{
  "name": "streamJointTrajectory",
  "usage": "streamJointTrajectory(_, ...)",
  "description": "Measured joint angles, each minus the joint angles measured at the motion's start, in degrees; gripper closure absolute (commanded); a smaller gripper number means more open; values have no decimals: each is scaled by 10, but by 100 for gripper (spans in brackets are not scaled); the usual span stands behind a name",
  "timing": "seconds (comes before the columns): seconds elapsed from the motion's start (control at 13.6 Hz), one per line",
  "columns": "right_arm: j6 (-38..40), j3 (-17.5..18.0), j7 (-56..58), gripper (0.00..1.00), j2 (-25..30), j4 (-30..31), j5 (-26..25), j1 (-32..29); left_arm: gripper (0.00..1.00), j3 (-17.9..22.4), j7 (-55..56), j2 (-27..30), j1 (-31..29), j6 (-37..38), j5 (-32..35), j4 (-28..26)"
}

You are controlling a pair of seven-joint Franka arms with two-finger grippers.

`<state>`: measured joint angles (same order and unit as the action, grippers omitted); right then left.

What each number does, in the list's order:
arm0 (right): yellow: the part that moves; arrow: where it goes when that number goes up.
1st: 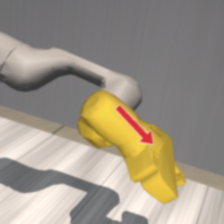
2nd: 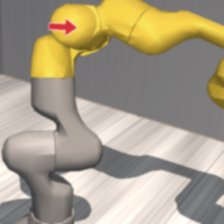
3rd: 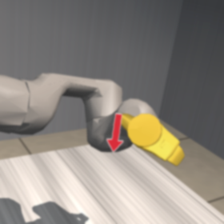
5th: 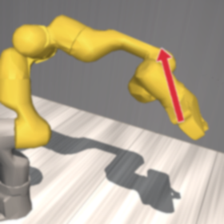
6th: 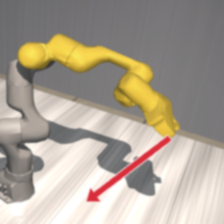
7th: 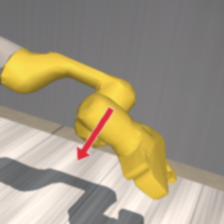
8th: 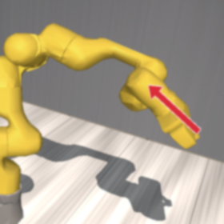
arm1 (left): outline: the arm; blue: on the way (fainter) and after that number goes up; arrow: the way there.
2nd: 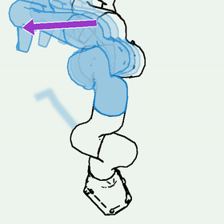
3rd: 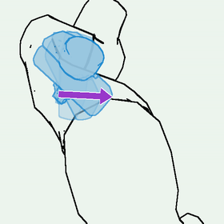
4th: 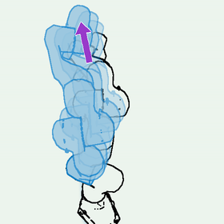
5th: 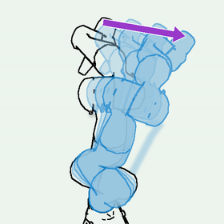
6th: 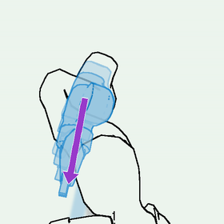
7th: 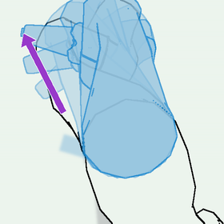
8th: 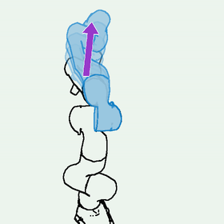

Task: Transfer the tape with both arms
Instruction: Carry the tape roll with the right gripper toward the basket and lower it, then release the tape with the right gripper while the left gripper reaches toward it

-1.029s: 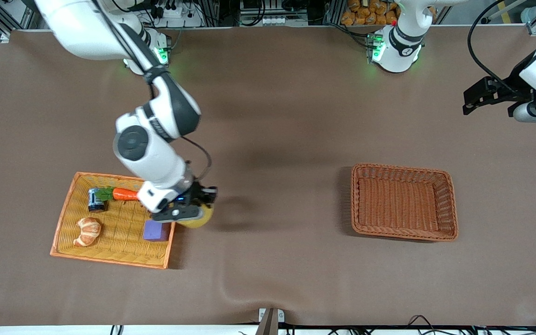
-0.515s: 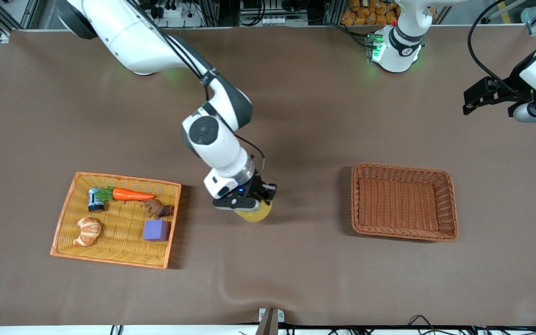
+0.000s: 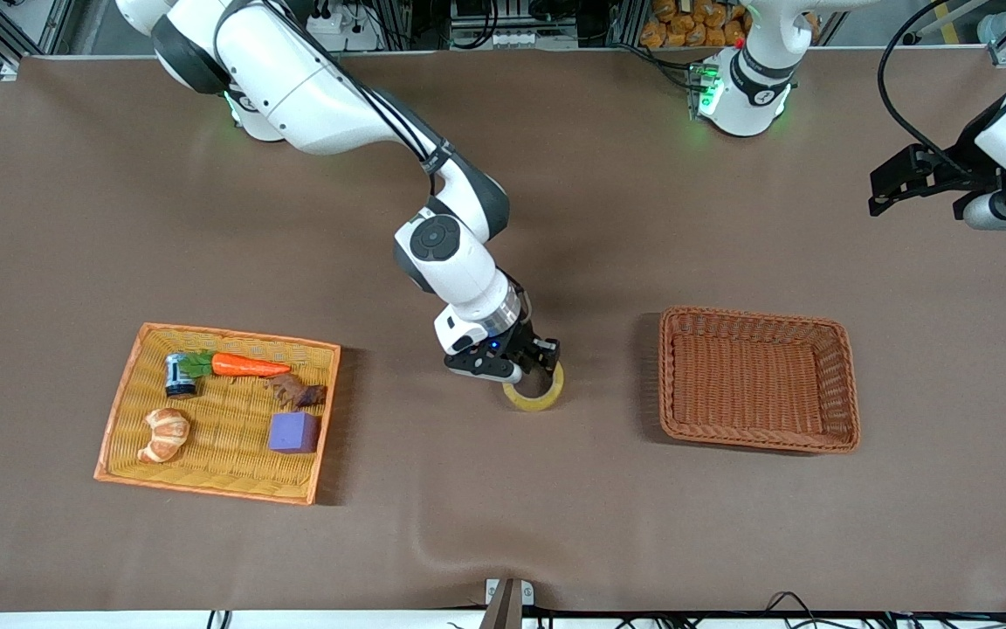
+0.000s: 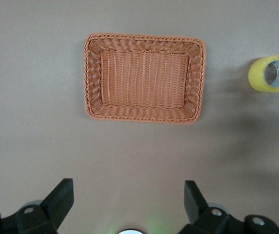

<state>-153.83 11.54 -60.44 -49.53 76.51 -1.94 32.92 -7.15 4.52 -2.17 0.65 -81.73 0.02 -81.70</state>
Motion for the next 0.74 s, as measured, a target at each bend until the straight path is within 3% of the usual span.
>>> streamJointTrajectory(0.37, 65, -32, -3, 0, 50, -22, 0, -38, 0, 0, 0, 0, 0, 2, 0, 0)
streamJointTrajectory(0.74, 274, -34, 173, 0, 128, -18, -1, -123, 0, -4, 1, -14, 4, -4, 0, -3)
